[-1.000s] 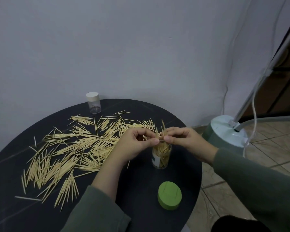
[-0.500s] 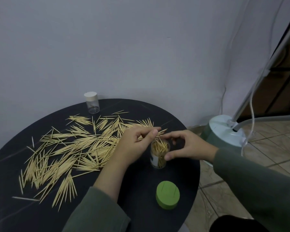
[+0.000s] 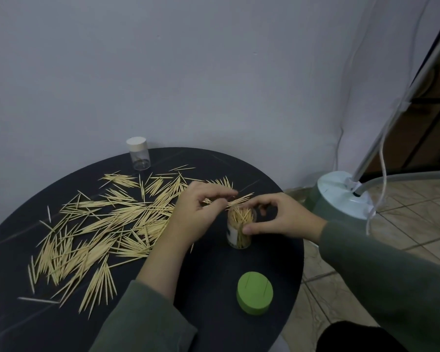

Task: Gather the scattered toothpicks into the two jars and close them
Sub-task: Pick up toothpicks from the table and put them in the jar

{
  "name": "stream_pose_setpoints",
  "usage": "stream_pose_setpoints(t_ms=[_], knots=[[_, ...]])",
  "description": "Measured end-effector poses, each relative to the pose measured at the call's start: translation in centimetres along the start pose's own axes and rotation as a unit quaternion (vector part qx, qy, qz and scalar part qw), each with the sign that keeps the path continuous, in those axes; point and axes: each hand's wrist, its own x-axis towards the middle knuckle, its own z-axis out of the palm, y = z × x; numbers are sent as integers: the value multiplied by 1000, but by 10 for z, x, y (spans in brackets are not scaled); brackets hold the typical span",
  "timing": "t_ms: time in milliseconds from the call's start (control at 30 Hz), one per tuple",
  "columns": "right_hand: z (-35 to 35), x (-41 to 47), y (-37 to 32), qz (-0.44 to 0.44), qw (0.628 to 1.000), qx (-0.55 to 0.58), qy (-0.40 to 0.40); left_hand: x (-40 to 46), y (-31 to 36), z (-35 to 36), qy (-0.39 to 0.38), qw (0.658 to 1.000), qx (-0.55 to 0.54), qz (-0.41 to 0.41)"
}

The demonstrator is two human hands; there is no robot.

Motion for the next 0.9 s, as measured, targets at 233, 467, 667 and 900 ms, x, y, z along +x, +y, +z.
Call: stream_pose_setpoints(t_ms=[233, 467, 667, 900], knots=[[0, -1, -2, -18, 1000, 0, 6, -1, 2, 8, -75, 994, 68, 28], [2, 0, 0, -16, 1000, -9, 13, -1, 10, 9, -35, 998, 36, 34], [2, 5, 4, -23, 1000, -14, 6, -1, 11, 11, -111, 993, 28, 9], [-6, 10, 25, -35, 991, -126, -41, 0, 12, -20, -9, 996, 52, -70]])
